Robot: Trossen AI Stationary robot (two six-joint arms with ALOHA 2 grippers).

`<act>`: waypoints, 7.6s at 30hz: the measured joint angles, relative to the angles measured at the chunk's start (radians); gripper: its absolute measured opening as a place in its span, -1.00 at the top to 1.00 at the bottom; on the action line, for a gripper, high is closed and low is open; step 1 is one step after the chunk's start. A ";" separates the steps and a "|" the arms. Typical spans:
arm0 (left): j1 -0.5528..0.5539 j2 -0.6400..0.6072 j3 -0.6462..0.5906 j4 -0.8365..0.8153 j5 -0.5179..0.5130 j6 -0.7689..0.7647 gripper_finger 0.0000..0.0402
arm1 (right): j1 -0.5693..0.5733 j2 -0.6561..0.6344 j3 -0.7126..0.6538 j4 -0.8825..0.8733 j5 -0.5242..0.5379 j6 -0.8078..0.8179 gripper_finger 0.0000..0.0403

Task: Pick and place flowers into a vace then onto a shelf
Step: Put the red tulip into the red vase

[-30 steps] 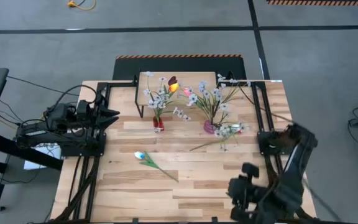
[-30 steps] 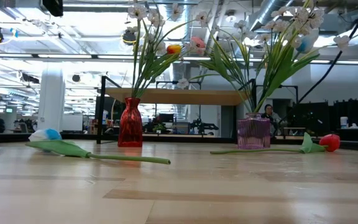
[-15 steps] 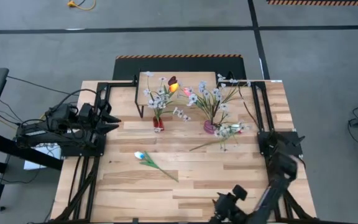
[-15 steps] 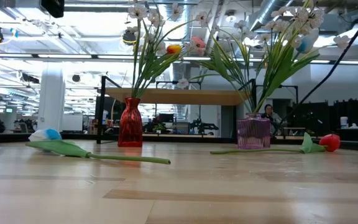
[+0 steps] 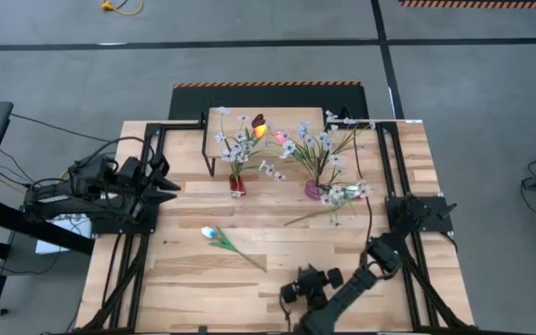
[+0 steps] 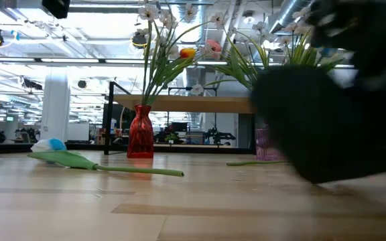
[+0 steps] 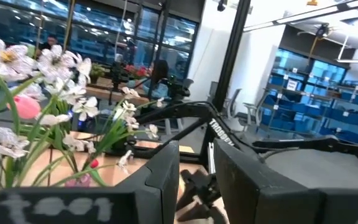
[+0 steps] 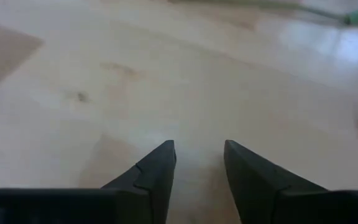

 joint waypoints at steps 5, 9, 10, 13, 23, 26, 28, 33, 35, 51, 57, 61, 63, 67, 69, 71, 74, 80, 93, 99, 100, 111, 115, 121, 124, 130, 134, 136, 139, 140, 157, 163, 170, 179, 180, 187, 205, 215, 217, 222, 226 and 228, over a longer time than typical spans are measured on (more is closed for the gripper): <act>0.000 0.000 0.000 -0.029 0.014 -0.005 0.56 | -0.079 0.009 -0.004 0.010 0.091 -0.041 0.41; 0.000 0.000 0.000 -0.041 0.014 -0.005 0.56 | -0.137 0.011 -0.004 0.016 0.115 -0.072 0.44; 0.000 0.000 0.000 -0.046 0.015 -0.005 0.56 | -0.150 0.012 -0.005 0.015 0.118 -0.073 0.44; 0.000 0.000 0.000 -0.047 0.024 -0.005 0.56 | -0.176 0.012 -0.006 0.016 0.140 -0.076 0.44; 0.000 0.000 0.000 -0.076 0.025 -0.005 0.56 | -0.207 0.005 0.005 0.009 0.208 -0.056 0.44; 0.000 0.000 0.000 -0.083 0.025 -0.006 0.56 | -0.222 0.005 0.011 0.009 0.208 -0.055 0.44; 0.000 0.000 0.000 -0.089 0.025 -0.006 0.56 | -0.233 0.004 0.017 0.009 0.208 -0.054 0.44; 0.000 0.000 0.000 -0.104 0.031 -0.007 0.56 | -0.265 0.004 0.035 0.008 0.209 -0.054 0.44; 0.000 0.000 0.000 -0.107 0.041 -0.011 0.56 | -0.279 0.004 0.043 0.008 0.212 -0.056 0.44; 0.000 0.000 0.000 -0.144 0.055 -0.011 0.56 | -0.309 0.002 0.167 0.008 0.282 -0.361 0.54; 0.000 0.000 0.000 -0.148 0.055 -0.020 0.56 | -0.249 0.001 0.322 0.012 0.169 -0.828 0.54; 0.000 0.000 0.000 -0.150 0.055 -0.026 0.56 | -0.194 -0.104 0.291 0.076 -0.119 -1.058 0.54; 0.000 0.000 0.000 -0.150 0.055 -0.026 0.56 | -0.154 -0.162 0.290 0.063 -0.243 -1.083 0.54; 0.000 0.000 0.000 -0.147 0.051 -0.026 0.56 | -0.058 -0.276 0.290 0.007 -0.377 -1.027 0.54; 0.000 0.000 0.000 -0.143 0.051 -0.026 0.56 | -0.006 -0.334 0.289 0.010 -0.387 -0.965 0.54; 0.000 0.000 0.000 -0.140 0.051 -0.026 0.56 | 0.049 -0.393 0.277 0.005 -0.360 -0.918 0.54; 0.000 0.000 0.000 -0.134 0.051 -0.026 0.56 | 0.113 -0.469 0.247 0.010 -0.324 -0.790 0.56; 0.000 0.000 0.000 -0.130 0.050 -0.030 0.56 | 0.193 -0.576 0.102 0.006 -0.317 -0.619 0.73; 0.000 0.000 0.000 -0.127 0.049 -0.046 0.56 | 0.211 -0.707 -0.317 0.008 -0.521 -0.591 0.91; 0.000 0.000 0.000 -0.127 0.049 -0.046 0.56 | 0.154 -0.779 -0.577 0.006 -0.436 -0.533 0.86; 0.000 0.000 0.000 -0.127 0.049 -0.046 0.56 | 0.144 -0.789 -0.624 0.008 -0.411 -0.490 0.86; 0.001 0.003 0.000 -0.128 0.010 0.017 0.56 | 0.058 -0.826 -0.917 0.265 -0.275 -0.313 0.98; 0.001 0.080 0.000 -0.135 -0.052 0.136 0.56 | 0.064 -0.827 -0.899 0.271 -0.232 -0.388 0.92; 0.001 0.381 0.000 0.042 -0.147 0.288 0.56 | 0.164 -0.871 -0.807 0.297 -0.040 -0.659 0.86; 0.002 0.544 0.000 0.193 -0.154 0.326 0.56 | 0.226 -0.926 -0.759 0.329 0.058 -0.795 0.87; -0.022 0.788 0.000 0.294 -0.135 0.347 0.56 | 0.319 -1.089 -0.711 0.402 0.079 -0.911 0.94; -0.113 0.905 0.000 0.381 -0.192 0.347 0.55 | 0.363 -1.184 -0.709 0.437 0.072 -0.972 0.98; -0.166 0.963 0.000 0.466 -0.243 0.357 0.53 | 0.380 -1.218 -0.709 0.433 0.071 -0.989 0.99; -0.227 1.051 0.000 0.566 -0.362 0.365 0.47 | 0.393 -1.254 -0.709 0.425 0.071 -1.039 0.98; -0.243 1.076 0.000 0.580 -0.410 0.364 0.44 | 0.395 -1.263 -0.709 0.422 0.069 -1.058 0.97; -0.484 1.486 0.217 0.779 -0.885 0.237 0.16 | 0.448 -1.327 -0.709 0.378 -0.092 -1.190 0.88; -0.507 1.607 0.376 0.717 -1.029 0.188 0.15 | 0.496 -1.327 -0.709 0.382 -0.140 -1.156 0.92; -0.456 1.713 0.506 0.593 -0.980 -0.011 0.15 | 0.528 -1.327 -0.709 0.386 -0.232 -1.155 0.94; -0.404 1.888 0.702 0.490 -0.906 -0.067 0.15 | 0.536 -1.327 -0.709 0.387 -0.351 -1.164 0.94; -0.399 1.910 0.726 0.471 -0.913 -0.066 0.15 | 0.544 -1.327 -0.709 0.386 -0.353 -1.164 0.93; -0.350 1.997 0.862 0.168 -0.998 -0.158 0.15 | 0.625 -1.326 -0.709 0.387 -0.357 -1.159 0.93; -0.286 2.005 0.892 0.007 -0.768 -0.277 0.35 | 0.709 -1.326 -0.709 0.396 -0.328 -1.155 0.95; -0.311 2.003 0.892 -0.040 -0.743 -0.306 0.96 | 0.710 -1.326 -0.709 0.406 -0.323 -1.155 0.95; -0.331 2.004 0.891 -0.055 -0.755 -0.320 0.98 | 0.710 -1.326 -0.709 0.406 -0.323 -1.155 0.95; -0.385 2.003 0.891 -0.085 -0.755 -0.366 0.99 | 0.710 -1.326 -0.709 0.406 -0.316 -1.129 0.95; -0.434 2.003 0.891 -0.125 -0.745 -0.405 1.00 | 0.710 -1.326 -0.709 0.406 -0.298 -1.110 0.95; -0.461 2.003 0.891 -0.141 -0.748 -0.424 1.00 | 0.711 -1.326 -0.709 0.407 -0.283 -1.110 0.95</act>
